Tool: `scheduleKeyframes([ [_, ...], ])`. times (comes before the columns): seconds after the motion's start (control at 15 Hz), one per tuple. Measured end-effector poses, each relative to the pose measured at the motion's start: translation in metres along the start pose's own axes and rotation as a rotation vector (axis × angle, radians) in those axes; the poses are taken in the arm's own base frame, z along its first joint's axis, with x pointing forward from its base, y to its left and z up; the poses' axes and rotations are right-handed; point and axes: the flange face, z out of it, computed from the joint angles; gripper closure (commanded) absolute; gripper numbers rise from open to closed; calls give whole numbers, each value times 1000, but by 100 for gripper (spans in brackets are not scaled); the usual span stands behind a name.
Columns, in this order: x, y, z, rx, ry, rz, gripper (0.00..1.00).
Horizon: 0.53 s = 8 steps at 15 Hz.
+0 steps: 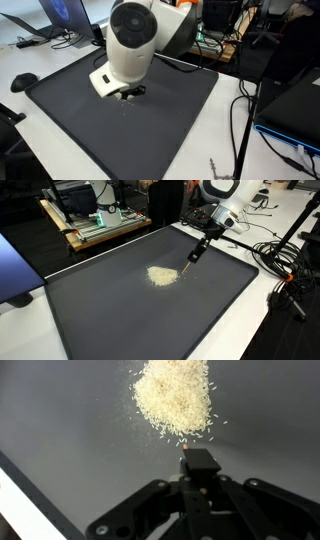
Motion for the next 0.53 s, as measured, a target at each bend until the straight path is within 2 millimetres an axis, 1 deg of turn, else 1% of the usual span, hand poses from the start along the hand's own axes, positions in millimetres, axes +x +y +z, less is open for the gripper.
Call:
scheduleKeyframes([
  [0.33,-22,58,-6,174,61,96,97],
  [0.53,-41,88,0,267,96,154,97],
])
